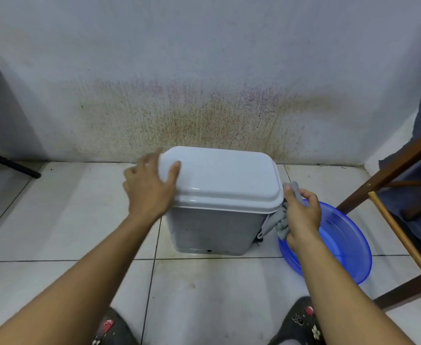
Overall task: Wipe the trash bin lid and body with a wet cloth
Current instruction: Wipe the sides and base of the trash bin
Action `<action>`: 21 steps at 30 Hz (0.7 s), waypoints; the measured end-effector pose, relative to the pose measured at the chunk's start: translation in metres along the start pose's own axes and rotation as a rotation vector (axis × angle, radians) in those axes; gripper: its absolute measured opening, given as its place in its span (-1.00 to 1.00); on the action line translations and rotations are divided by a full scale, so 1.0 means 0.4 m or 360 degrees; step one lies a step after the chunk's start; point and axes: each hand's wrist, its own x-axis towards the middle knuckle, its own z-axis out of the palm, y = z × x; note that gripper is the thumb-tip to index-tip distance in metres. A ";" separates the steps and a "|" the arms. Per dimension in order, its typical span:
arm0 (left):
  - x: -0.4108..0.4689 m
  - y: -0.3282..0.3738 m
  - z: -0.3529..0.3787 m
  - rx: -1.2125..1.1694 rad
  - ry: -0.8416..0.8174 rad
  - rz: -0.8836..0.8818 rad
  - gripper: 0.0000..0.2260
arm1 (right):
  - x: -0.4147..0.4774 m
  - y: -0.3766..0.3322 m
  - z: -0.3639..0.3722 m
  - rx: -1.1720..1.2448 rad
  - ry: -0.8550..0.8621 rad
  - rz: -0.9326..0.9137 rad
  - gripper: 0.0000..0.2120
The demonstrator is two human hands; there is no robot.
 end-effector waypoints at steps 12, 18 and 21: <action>0.155 -0.073 -0.044 -0.0770 -0.0430 -0.0534 -0.58 | 0.071 -0.089 0.013 0.0176 -0.0569 0.0274 -0.72; 0.227 -0.056 -0.010 -0.0930 -0.0453 -0.0926 -0.46 | 0.080 -0.097 0.092 0.0259 -0.0405 0.0215 -0.72; 0.239 -0.048 0.013 -0.1062 -0.0333 -0.1014 -0.39 | 0.052 -0.058 0.122 0.0504 -0.0284 0.0127 -0.83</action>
